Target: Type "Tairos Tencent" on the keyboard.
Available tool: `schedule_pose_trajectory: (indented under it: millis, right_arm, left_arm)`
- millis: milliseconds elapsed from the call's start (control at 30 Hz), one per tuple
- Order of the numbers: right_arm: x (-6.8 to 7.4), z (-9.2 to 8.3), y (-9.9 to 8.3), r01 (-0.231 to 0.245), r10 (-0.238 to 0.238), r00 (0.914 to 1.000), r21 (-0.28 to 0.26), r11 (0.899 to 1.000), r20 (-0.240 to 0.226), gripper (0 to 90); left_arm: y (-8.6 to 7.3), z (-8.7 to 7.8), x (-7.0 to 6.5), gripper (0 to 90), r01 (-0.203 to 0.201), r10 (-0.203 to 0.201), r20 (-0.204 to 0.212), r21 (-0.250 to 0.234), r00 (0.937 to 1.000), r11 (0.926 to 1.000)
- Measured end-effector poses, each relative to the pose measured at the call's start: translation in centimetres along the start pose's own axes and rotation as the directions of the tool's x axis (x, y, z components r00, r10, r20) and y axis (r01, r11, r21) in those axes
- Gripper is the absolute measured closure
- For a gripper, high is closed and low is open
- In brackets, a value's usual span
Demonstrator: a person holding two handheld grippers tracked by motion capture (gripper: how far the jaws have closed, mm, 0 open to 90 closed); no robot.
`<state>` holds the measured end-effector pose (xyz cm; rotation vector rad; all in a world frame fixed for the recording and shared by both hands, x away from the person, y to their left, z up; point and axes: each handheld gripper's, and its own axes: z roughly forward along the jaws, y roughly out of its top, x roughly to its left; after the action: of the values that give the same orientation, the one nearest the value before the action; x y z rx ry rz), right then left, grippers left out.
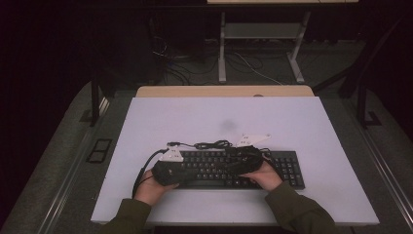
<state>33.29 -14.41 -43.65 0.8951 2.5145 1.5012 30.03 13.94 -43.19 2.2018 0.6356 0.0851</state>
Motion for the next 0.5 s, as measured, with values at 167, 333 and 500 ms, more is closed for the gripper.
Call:
schedule_pose_trajectory:
  millis: [167, 333, 500]
  right_arm:
    - [0.06, 0.06, 0.01, 0.003, -0.003, 1.0, 0.0, 1.0, 0.0, 24.8]
    - [0.06, 0.04, 0.02, 0.0, 0.0, 1.0, 0.0, 1.0, 0.001, 24.8]
    - [0.06, 0.05, 0.01, 0.003, -0.003, 1.0, 0.002, 1.0, 0.002, 24.9]
  left_arm:
    - [-0.05, 0.17, 0.0, 88.9, 0.0, 0.0, 0.002, 0.004, 1.0, 1.0]
    - [-0.03, 0.21, -0.03, 88.9, -0.002, 0.002, 0.0, 0.008, 1.0, 1.0]
    - [-0.17, 0.41, 0.07, 88.9, 0.003, -0.003, 0.005, 0.015, 1.0, 0.9999]
